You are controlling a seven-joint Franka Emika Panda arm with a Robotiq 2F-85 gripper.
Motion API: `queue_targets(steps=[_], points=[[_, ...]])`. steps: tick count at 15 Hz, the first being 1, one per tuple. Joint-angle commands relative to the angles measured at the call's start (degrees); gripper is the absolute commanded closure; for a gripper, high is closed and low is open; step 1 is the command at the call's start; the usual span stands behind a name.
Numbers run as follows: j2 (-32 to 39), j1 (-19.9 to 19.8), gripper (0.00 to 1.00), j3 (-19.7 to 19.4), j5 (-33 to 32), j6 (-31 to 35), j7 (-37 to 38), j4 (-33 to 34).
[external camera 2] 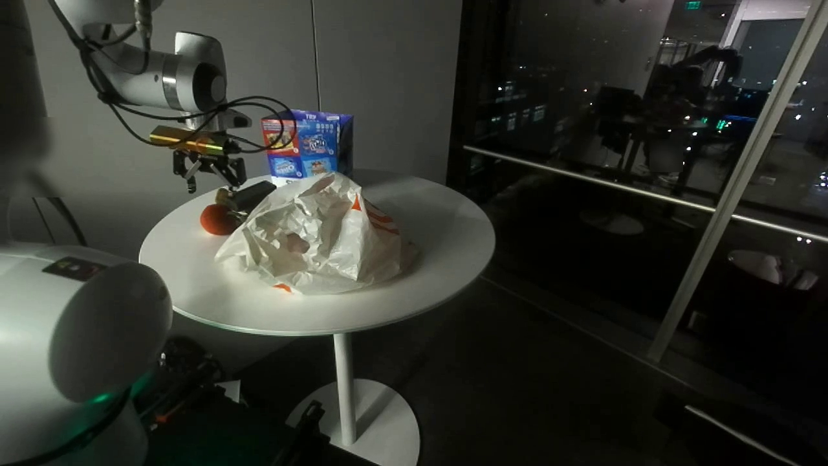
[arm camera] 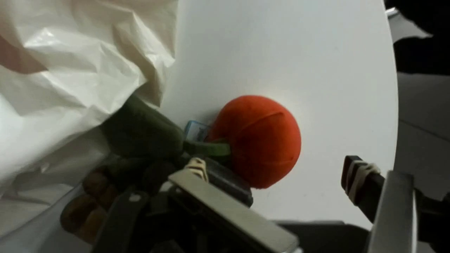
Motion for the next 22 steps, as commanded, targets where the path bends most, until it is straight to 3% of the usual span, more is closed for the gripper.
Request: queue_targets(steps=[1,4,7,8,9,13,14,19,22], points=[[4.68,2.98,0.0,-3.23,-8.55,5.86,13.84,4.31],[6.51,6.76,0.0,-8.06,-20.96,6.45,26.39,6.21],[8.74,8.93,0.0,-10.05,-27.47,2.14,32.25,9.05],[9.51,9.18,0.25,-9.94,-28.03,1.36,32.74,9.65],[9.89,9.3,0.26,-9.75,-28.16,0.71,32.76,9.98],[10.31,9.85,0.58,-9.11,-27.02,-0.62,31.93,10.86],[9.85,10.05,0.62,-9.03,-27.0,-1.66,31.78,10.85],[2.1,10.28,0.63,-9.47,-29.57,-6.53,35.65,7.28],[-4.3,9.05,0.63,-9.41,-32.88,-12.19,42.83,3.99]])
